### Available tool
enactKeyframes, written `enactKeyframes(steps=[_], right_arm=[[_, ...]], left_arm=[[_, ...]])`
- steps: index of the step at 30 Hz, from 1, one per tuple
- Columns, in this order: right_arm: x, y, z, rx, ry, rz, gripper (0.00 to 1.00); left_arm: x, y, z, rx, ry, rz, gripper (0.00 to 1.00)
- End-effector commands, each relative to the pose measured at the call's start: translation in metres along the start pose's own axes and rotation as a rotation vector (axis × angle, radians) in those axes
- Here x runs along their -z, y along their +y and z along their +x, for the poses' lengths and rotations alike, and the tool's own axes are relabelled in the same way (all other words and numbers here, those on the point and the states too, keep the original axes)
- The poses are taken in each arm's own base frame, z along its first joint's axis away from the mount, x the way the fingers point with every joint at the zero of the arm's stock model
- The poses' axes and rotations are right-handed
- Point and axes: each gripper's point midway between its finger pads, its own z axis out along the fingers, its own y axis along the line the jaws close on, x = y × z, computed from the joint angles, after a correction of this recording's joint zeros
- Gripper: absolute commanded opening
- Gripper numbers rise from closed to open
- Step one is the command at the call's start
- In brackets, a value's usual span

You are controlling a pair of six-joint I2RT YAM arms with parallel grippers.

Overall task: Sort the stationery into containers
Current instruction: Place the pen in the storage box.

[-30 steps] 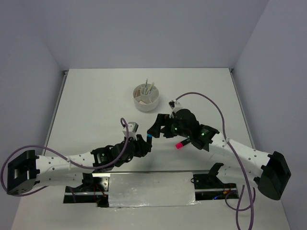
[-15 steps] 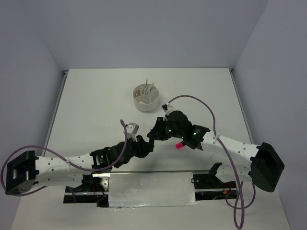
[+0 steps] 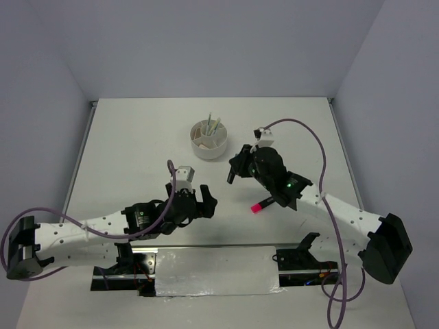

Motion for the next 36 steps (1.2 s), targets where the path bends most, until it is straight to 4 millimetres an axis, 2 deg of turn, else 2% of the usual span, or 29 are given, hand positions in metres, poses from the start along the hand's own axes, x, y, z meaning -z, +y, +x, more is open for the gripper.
enactKeyframes(steps=[1,2,3,4,6,7,8,9,10,12,18,20,27,30,33,35,36], right_arm=[[-0.011,-0.018,-0.083,0.017,-0.298,0.151,0.00],[-0.021,-0.025,-0.084,0.014,-0.305,0.182,0.00],[-0.026,-0.029,-0.091,0.005,-0.328,0.200,0.00],[-0.030,-0.028,-0.108,-0.014,-0.374,0.204,0.00],[-0.049,-0.037,-0.108,-0.012,-0.375,0.248,0.00],[-0.053,-0.039,-0.124,-0.045,-0.412,0.277,0.00],[-0.060,-0.041,-0.127,-0.053,-0.416,0.292,0.00],[-0.075,-0.048,-0.120,-0.049,-0.394,0.317,0.00],[-0.080,-0.046,-0.132,-0.074,-0.419,0.322,0.00],[-0.098,-0.047,-0.138,-0.080,-0.426,0.339,0.00],[-0.140,-0.053,-0.138,-0.064,-0.387,0.381,0.00],[-0.146,-0.052,-0.138,-0.062,-0.378,0.376,0.00],[-0.164,-0.058,-0.116,-0.073,-0.325,0.371,0.01],[-0.168,-0.061,-0.110,-0.072,-0.316,0.368,0.06],[-0.172,-0.063,-0.106,-0.060,-0.302,0.379,0.15],[-0.174,-0.063,-0.105,-0.055,-0.297,0.381,0.17],[-0.175,-0.063,-0.105,-0.051,-0.294,0.377,0.28]], left_arm=[[0.027,0.047,-0.012,-0.005,0.005,-0.229,0.99],[0.034,0.045,-0.028,0.003,-0.025,-0.236,0.99],[0.043,0.055,-0.032,-0.039,-0.013,-0.270,0.99],[0.052,0.050,-0.050,-0.033,-0.042,-0.261,0.99],[0.064,0.055,-0.064,-0.087,-0.054,-0.283,0.99],[0.074,0.058,-0.073,-0.110,-0.061,-0.290,0.99],[0.077,0.060,-0.080,-0.130,-0.076,-0.295,0.99],[0.081,0.062,-0.084,-0.179,-0.078,-0.291,0.99],[0.087,0.063,-0.090,-0.188,-0.095,-0.279,0.99],[0.093,0.065,-0.098,-0.234,-0.122,-0.255,0.99],[0.100,0.065,-0.101,-0.177,-0.179,-0.172,0.99],[0.103,0.066,-0.103,-0.154,-0.190,-0.163,0.99],[0.108,0.070,-0.105,-0.137,-0.200,-0.165,0.99],[0.107,0.068,-0.104,-0.137,-0.197,-0.156,0.99],[0.104,0.063,-0.101,-0.154,-0.184,-0.134,0.99],[0.103,0.062,-0.101,-0.160,-0.179,-0.139,0.99],[0.102,0.062,-0.100,-0.162,-0.175,-0.138,0.99]])
